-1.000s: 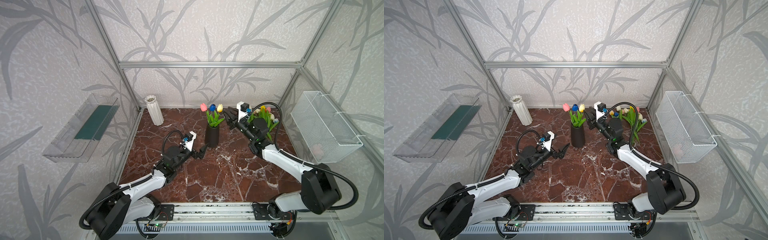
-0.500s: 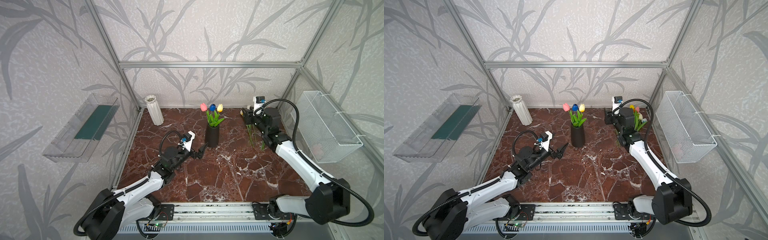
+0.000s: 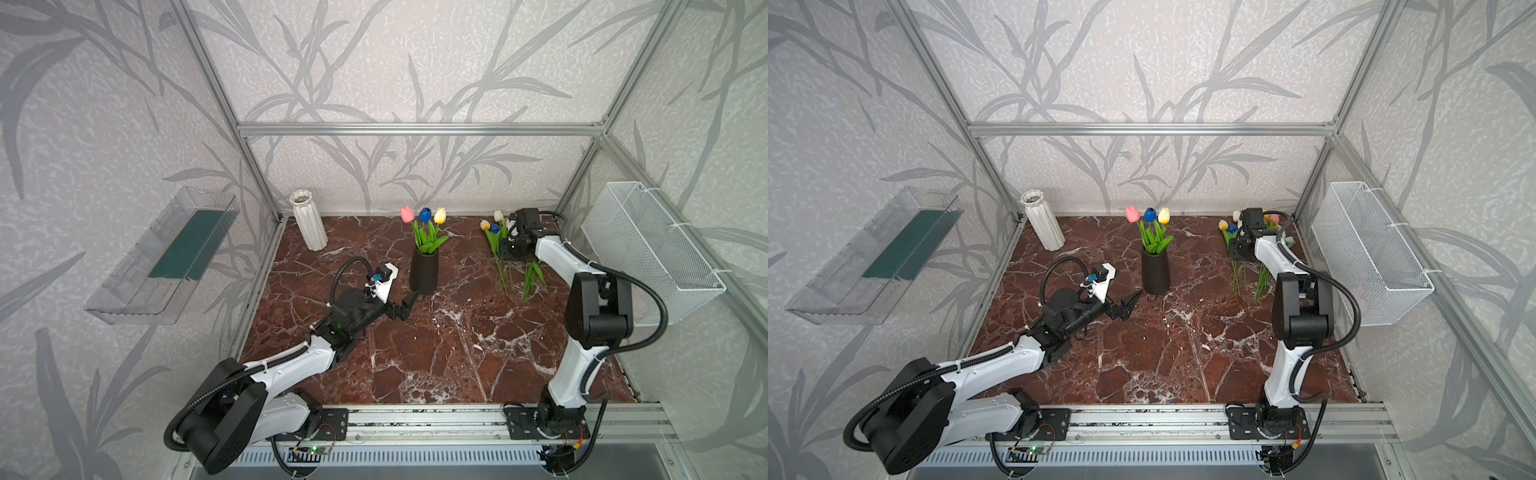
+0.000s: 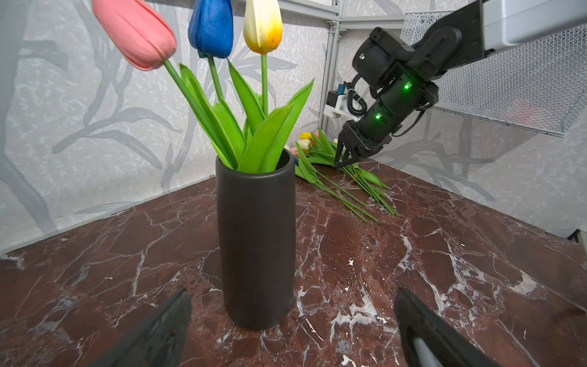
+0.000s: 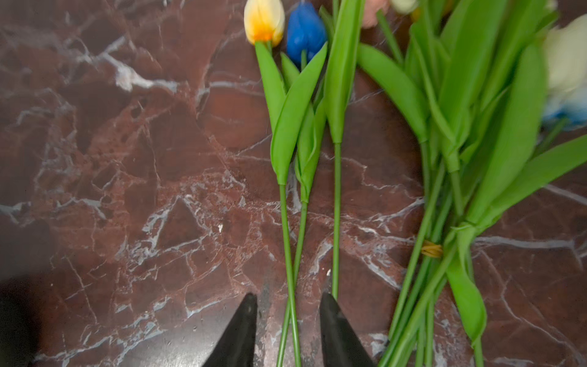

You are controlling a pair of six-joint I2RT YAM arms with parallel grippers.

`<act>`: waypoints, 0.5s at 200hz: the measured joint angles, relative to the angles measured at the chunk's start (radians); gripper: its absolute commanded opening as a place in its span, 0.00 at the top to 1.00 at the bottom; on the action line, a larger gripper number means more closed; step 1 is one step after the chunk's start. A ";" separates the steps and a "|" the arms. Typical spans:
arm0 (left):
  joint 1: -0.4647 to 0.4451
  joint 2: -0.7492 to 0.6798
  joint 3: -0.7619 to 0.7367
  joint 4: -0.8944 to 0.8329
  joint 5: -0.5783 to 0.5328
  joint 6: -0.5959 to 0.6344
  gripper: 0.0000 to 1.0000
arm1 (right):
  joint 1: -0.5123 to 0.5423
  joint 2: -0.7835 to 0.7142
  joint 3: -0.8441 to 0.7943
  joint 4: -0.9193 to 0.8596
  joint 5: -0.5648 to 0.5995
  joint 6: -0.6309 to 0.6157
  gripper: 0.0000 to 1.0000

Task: Arrange the flowers into the vase
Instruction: 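Lower the right gripper and close it on the pale yellow tulip stem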

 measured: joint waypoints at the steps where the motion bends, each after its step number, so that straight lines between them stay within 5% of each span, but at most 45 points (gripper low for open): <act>1: 0.000 0.000 0.000 0.000 0.000 0.000 0.01 | 0.000 0.004 0.004 -0.002 -0.001 0.000 0.68; 100: 0.000 0.031 0.025 -0.027 0.006 -0.001 0.00 | 0.011 0.297 0.311 -0.162 -0.002 -0.074 0.74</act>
